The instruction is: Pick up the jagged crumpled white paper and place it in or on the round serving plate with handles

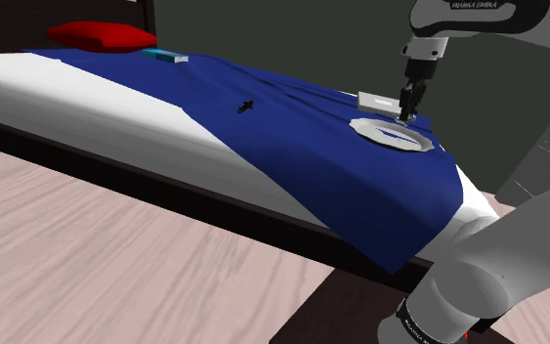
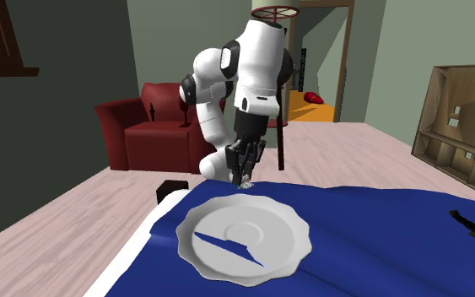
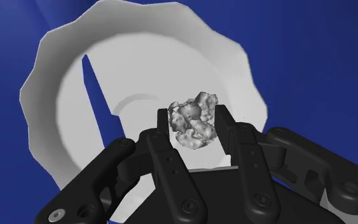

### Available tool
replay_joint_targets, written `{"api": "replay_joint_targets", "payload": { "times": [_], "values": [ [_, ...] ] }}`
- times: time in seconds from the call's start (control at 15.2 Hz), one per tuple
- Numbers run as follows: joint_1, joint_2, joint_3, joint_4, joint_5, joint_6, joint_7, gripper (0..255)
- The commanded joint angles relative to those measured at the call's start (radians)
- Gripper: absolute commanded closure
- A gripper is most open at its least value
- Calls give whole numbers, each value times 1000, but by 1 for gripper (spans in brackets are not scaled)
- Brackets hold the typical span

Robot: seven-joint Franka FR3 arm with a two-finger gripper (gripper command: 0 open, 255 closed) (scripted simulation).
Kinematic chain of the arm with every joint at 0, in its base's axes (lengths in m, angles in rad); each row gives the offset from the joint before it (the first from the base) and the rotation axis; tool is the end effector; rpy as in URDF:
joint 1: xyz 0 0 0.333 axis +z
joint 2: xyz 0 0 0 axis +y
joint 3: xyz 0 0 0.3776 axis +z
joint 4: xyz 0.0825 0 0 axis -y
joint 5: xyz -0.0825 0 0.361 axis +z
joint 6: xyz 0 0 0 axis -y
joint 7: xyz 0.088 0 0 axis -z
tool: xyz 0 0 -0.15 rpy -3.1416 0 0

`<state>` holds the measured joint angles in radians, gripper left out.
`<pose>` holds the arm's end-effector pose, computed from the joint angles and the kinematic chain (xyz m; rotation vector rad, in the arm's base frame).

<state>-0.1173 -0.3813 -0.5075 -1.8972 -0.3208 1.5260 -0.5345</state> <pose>0.2685 -0.3097 0.6438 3.0370 -0.0988 -0.1573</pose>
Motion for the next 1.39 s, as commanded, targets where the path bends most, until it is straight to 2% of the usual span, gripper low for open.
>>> {"api": "replay_joint_targets", "payload": {
  "times": [0.0, 0.26, 0.92, 1.32],
  "values": [
    [5, 90, -50, 74, 26, 23, -52, 255],
    [-2, 277, -136, 230, 113, 48, -159, 255],
    [-7, 250, -133, 73, 96, 180, -129, 255],
    [-7, 250, -133, 73, 96, 180, -129, 255]
  ]
}}
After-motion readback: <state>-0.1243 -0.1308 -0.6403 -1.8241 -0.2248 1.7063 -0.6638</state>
